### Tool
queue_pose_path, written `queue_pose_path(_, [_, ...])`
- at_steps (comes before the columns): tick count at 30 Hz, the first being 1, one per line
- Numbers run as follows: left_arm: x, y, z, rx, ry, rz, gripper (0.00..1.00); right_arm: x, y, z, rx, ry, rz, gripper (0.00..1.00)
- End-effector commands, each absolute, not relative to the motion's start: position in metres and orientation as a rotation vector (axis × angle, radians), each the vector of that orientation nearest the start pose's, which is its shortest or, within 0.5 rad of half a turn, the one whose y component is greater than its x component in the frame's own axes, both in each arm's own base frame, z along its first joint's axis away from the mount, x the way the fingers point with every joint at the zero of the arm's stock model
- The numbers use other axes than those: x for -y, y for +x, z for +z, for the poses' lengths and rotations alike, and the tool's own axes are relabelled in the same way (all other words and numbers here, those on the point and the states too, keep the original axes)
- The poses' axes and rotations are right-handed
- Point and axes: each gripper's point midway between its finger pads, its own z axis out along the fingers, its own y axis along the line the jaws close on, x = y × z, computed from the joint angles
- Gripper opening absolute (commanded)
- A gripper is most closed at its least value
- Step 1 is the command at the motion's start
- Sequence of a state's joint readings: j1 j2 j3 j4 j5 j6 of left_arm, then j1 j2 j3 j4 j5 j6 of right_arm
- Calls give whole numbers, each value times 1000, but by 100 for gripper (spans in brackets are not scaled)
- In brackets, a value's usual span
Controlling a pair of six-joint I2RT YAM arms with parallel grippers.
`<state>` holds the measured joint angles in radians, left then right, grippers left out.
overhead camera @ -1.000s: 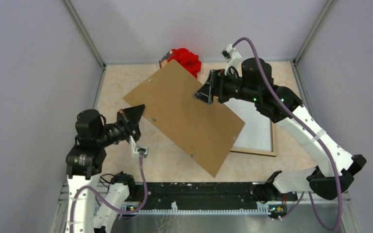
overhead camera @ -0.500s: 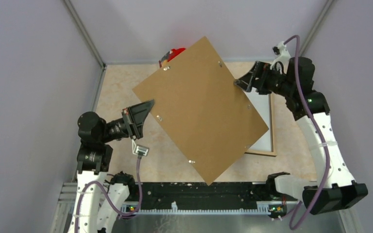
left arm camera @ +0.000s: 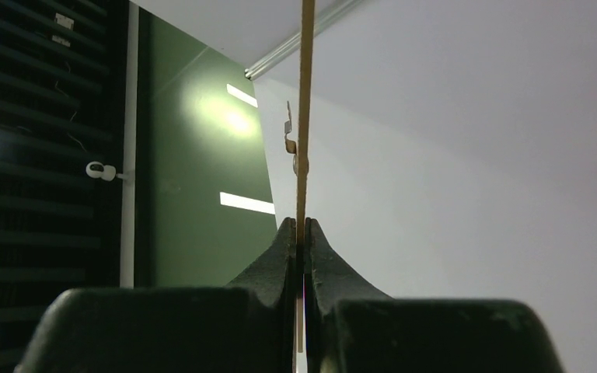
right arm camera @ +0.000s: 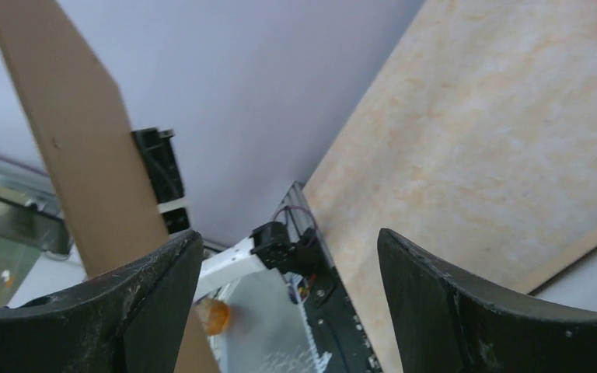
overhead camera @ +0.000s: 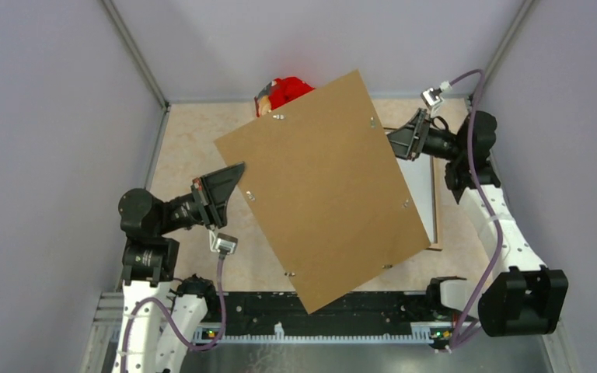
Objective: Put the photo into the frame
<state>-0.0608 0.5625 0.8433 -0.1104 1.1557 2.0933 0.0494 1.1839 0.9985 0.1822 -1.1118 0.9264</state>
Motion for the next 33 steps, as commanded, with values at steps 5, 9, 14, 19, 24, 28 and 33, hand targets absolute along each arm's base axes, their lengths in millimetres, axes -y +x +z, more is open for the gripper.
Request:
queue_pose_path(5, [161,165,440,440,1509,967,0,-177,272,404,-1708,-137,1621,81])
queue_pose_path(9, [159,170,438,400,1534,963,0,-170,294,391,-1728,78,1647,80])
queue_pose_path(14, [155,177,434,338,1561,958,0,-149,318,338,-1783,354,1596,80])
queue_pose_path(19, [153,186,422,281,1585,932,0,-143,320,318,-1784,383,1589,80])
queue_pose_path(24, [154,188,424,279,1560,917,0,-150,309,311,-1783,274,1643,83])
queue_pose_path(28, [152,194,422,246,1566,912,0,-157,285,319,-1709,144,1765,83])
queue_pose_path(33, [151,201,424,219,1556,900,0,-169,250,334,-1631,-49,1865,84])
